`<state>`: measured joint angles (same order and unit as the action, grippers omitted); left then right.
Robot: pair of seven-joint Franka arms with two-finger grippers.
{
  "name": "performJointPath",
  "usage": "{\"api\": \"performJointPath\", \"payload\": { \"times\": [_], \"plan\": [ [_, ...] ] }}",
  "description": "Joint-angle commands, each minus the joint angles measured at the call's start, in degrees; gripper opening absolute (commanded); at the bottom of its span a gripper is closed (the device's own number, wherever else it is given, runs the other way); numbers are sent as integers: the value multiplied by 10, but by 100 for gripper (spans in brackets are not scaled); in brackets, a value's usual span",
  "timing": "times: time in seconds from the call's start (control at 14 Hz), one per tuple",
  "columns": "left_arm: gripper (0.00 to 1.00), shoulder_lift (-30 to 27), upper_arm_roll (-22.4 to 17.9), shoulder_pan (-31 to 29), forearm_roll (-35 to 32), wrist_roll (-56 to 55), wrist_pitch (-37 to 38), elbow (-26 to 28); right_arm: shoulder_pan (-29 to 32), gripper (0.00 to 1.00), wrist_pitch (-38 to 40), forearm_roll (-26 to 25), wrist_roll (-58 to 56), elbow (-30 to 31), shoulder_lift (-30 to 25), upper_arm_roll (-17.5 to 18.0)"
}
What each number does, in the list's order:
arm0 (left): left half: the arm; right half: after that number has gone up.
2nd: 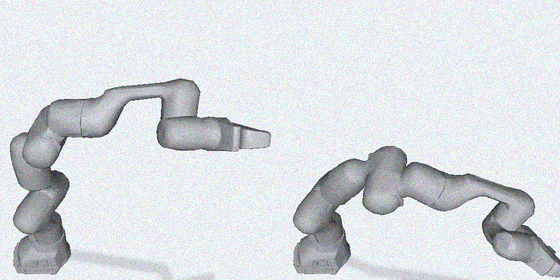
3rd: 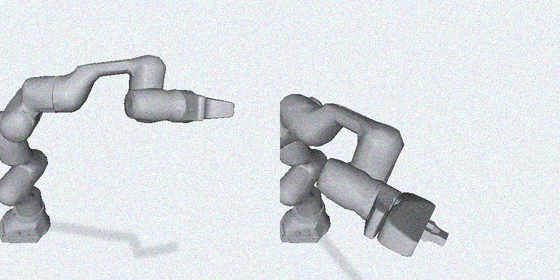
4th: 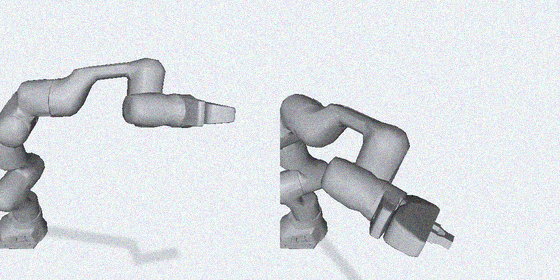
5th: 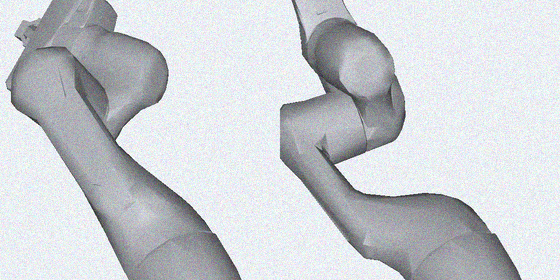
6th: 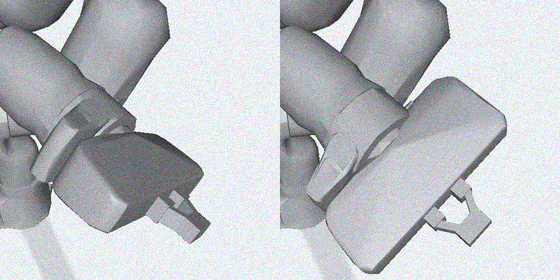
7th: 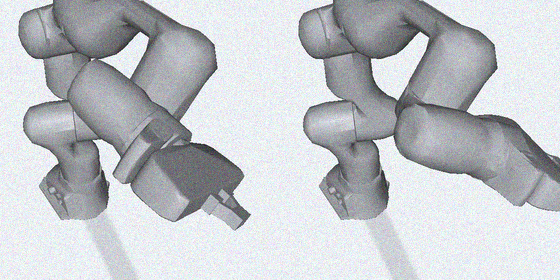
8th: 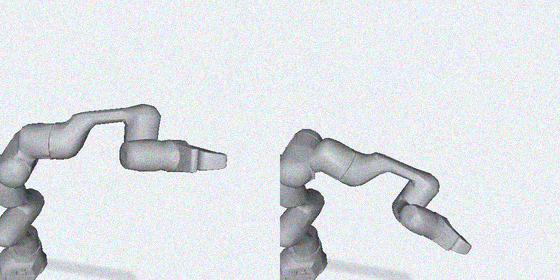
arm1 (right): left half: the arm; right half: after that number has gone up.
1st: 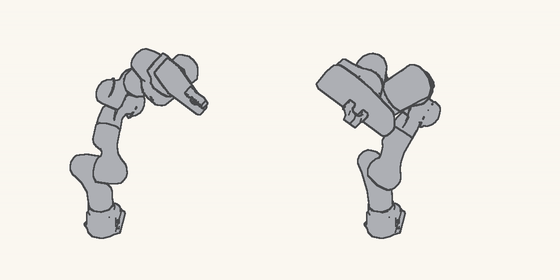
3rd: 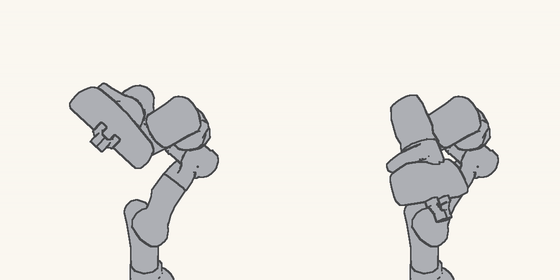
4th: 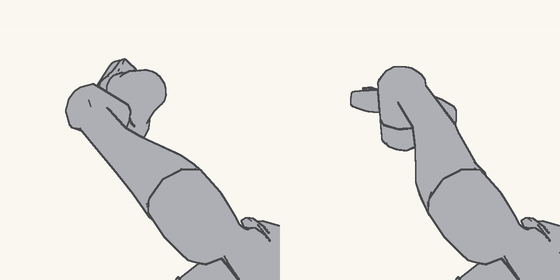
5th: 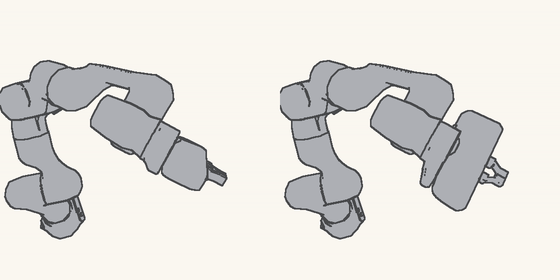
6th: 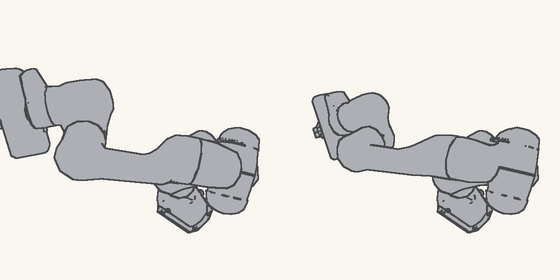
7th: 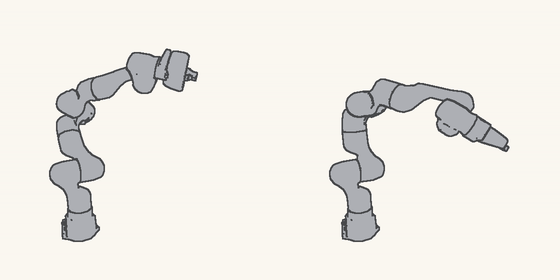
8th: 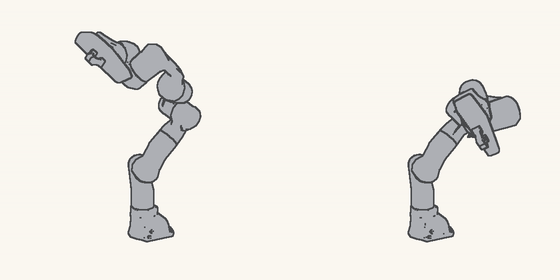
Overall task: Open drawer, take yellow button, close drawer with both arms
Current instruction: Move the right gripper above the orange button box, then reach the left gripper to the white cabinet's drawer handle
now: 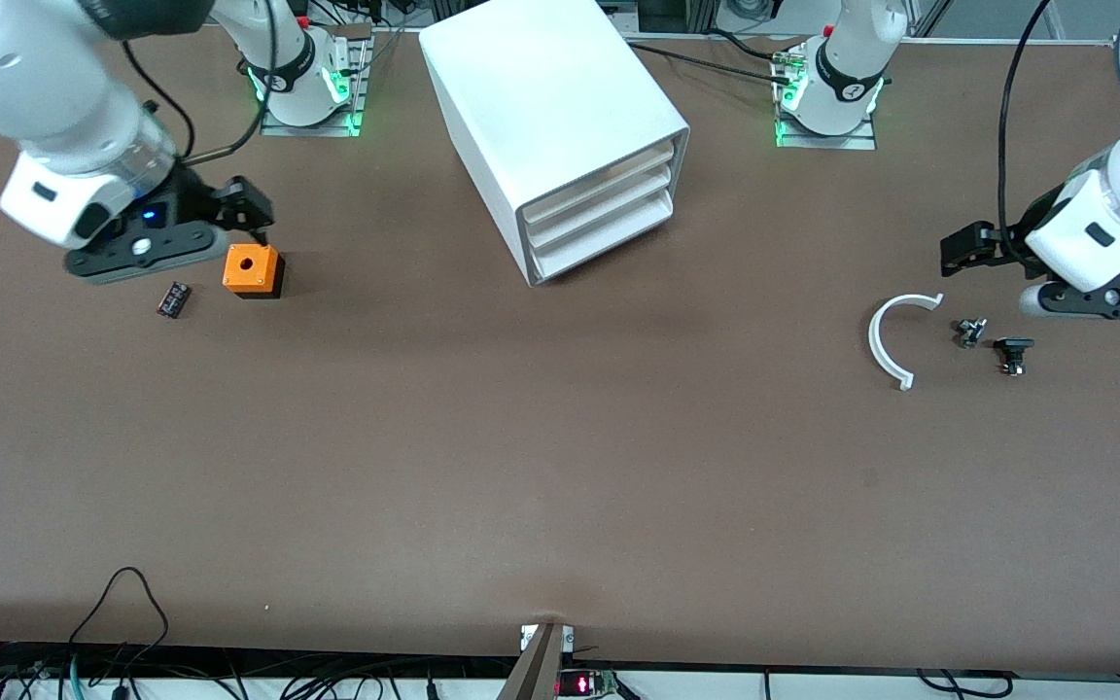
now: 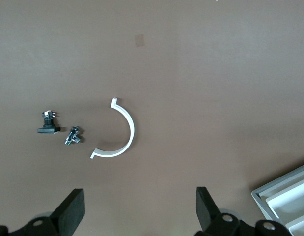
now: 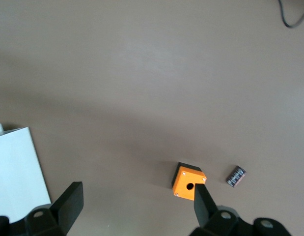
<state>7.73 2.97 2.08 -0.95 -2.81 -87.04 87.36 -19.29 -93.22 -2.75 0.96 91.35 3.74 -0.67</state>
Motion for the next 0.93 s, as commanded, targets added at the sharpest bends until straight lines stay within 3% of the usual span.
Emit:
{"api": "performJointPath", "payload": {
  "times": [0.0,0.29,0.43,0.86],
  "plan": [
    [100,33,1,13,3,9,22,-40,-8,100,-1,0,-8,-6,0,-7],
    [100,74,8,56,18,11,53,-35,-4,100,4,-1,-9,-6,0,-11],
    [100,104,26,55,66,11,57,-25,-3,100,4,-1,-9,-6,0,-12],
    [99,120,92,56,251,9,52,79,-5,100,4,-3,-9,-6,0,-11]
  ]
}}
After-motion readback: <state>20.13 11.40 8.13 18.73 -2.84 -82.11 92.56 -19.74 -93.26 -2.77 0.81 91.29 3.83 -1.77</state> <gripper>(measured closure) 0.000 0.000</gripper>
